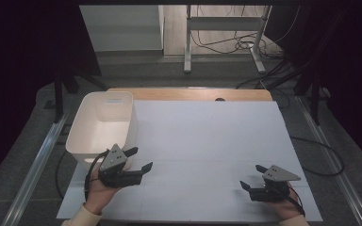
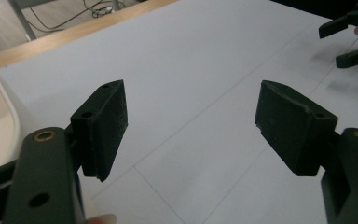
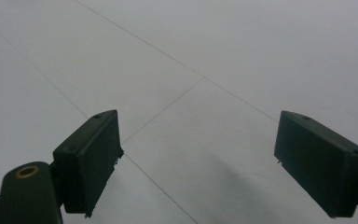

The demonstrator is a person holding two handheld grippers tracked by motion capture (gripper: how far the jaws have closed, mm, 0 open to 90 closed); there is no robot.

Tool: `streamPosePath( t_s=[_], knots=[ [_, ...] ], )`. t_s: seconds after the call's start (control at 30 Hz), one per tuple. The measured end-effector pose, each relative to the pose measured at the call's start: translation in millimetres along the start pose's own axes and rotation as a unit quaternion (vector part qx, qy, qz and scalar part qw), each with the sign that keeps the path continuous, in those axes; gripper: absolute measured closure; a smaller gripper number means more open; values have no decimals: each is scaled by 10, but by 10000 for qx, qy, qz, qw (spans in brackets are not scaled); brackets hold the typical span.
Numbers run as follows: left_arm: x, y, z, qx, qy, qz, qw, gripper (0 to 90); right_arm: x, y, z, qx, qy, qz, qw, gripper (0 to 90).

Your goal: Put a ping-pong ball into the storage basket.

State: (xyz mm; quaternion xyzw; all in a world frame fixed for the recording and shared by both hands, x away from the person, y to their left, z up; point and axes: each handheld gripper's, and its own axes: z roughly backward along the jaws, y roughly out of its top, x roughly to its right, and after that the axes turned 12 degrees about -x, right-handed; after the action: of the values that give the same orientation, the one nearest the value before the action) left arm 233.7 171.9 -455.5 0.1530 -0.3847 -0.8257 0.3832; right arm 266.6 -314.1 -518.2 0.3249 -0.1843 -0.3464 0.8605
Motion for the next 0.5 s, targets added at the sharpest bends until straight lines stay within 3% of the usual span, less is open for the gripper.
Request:
streamPosePath(
  t_s=[0.5],
  knots=[
    [-9,-348,-211,-325,-146,140,9993,250,-13,7,4,65,32,38,10000,148]
  ],
)
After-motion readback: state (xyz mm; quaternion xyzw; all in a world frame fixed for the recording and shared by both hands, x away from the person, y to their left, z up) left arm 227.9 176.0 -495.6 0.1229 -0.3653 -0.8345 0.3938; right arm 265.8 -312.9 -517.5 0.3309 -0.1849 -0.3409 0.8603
